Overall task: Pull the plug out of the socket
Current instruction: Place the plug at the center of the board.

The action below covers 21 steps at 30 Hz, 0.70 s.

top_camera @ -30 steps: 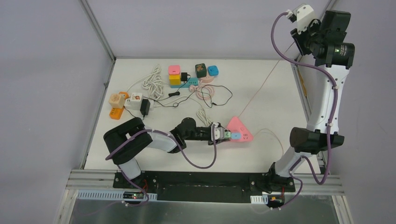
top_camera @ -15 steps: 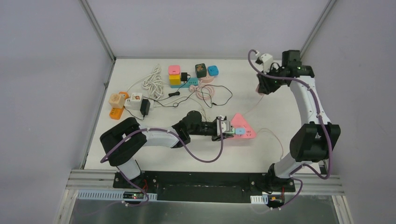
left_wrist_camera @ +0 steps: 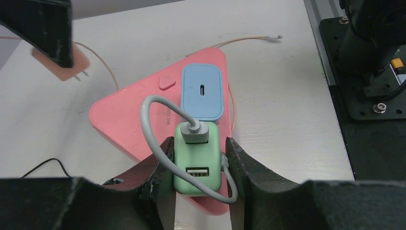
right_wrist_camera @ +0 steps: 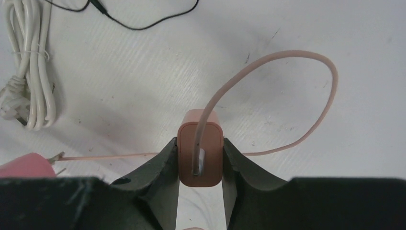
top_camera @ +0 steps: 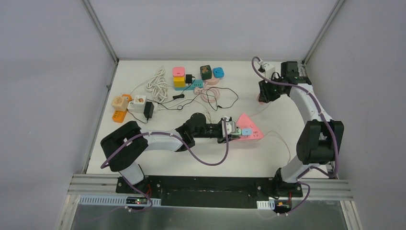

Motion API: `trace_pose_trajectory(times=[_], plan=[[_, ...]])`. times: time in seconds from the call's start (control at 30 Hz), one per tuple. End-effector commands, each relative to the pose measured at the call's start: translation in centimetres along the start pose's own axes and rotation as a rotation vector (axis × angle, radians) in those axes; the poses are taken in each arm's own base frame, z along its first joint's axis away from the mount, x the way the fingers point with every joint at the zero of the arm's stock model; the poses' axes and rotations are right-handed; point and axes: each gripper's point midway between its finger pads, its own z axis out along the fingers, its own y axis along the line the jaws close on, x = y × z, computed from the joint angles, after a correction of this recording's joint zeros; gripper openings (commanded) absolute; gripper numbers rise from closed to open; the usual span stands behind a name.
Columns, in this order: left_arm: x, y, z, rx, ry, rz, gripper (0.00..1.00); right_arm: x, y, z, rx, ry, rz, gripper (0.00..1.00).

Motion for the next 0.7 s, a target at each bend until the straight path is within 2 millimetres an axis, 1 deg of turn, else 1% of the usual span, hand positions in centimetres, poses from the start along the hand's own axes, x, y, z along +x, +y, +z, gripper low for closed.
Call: trace_pose_trajectory(times=[0.0,0.07,0.13,0.2,0.3,0.37,0.43,0.5,0.6,0.63,0.67], plan=[[-5.7,1.5,-0.8,-0.083,-0.132,0.120,0.00,4.4,3.2,2.2,-0.124,0.092,0.013,0.00],[-5.6,1.8,-1.0,-0.104,-0.132,0.122,0.00,7.0,3.4,3.0,-0.106,0.130,0.014,0.00],[-5.8,2.2,-1.2,-0.124,-0.137,0.121,0.00,8.7,3.1,3.1,-0.079,0.166,0.011,0.00],[-6.0,2.6,-1.3,-0.148,-0.138,0.119,0.00,9.9,2.6,2.8,-0.045,0.197,-0.007,0.00],[-6.5,3.8,-1.8,-0.209,-0.140,0.115,0.00,11.5,2.0,2.2,-0.012,0.239,-0.018,0.00],[-6.7,4.2,-2.0,-0.225,-0.144,0.110,0.00,12.1,1.2,1.7,0.012,0.244,-0.002,0.00],[-6.5,4.1,-2.0,-0.219,-0.136,0.103,0.00,11.1,-0.4,0.5,0.050,0.194,0.027,0.00],[-6.0,3.7,-2.0,-0.199,-0.117,0.096,0.00,8.9,-2.3,-1.4,0.099,0.117,0.036,0.00],[-4.7,2.9,-2.3,-0.173,-0.087,0.086,0.00,4.9,-5.3,-4.5,0.202,0.043,-0.014,0.00],[-4.3,2.8,-2.4,-0.175,-0.080,0.080,0.00,3.2,-6.3,-5.6,0.237,0.015,-0.029,0.00],[-3.9,2.6,-2.6,-0.172,-0.074,0.075,0.00,0.9,-7.7,-7.2,0.292,-0.023,-0.048,0.00]])
